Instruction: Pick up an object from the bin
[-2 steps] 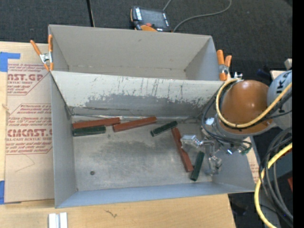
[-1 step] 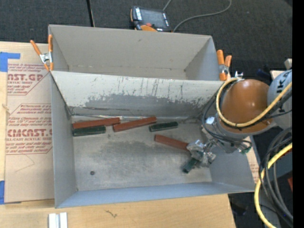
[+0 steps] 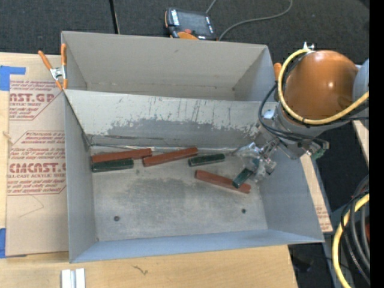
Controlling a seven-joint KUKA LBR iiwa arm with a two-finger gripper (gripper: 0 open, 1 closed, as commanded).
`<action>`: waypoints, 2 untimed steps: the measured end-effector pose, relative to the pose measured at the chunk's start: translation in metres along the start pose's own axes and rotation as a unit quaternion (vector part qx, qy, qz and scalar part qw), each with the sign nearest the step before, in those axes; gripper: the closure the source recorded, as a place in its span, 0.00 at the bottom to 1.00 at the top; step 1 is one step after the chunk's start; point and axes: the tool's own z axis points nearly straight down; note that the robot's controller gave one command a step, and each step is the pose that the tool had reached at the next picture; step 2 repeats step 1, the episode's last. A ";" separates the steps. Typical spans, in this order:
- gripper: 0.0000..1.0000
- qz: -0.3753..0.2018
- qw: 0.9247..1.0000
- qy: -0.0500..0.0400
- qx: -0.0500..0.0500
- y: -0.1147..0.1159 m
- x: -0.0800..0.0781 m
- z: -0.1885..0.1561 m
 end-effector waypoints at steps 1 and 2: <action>1.00 -0.007 1.000 0.001 0.000 0.006 -0.024 -0.062; 1.00 -0.007 1.000 0.001 0.000 0.006 -0.024 -0.062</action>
Offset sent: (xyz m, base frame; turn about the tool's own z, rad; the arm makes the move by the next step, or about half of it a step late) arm 0.0115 0.0179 0.0584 -0.0138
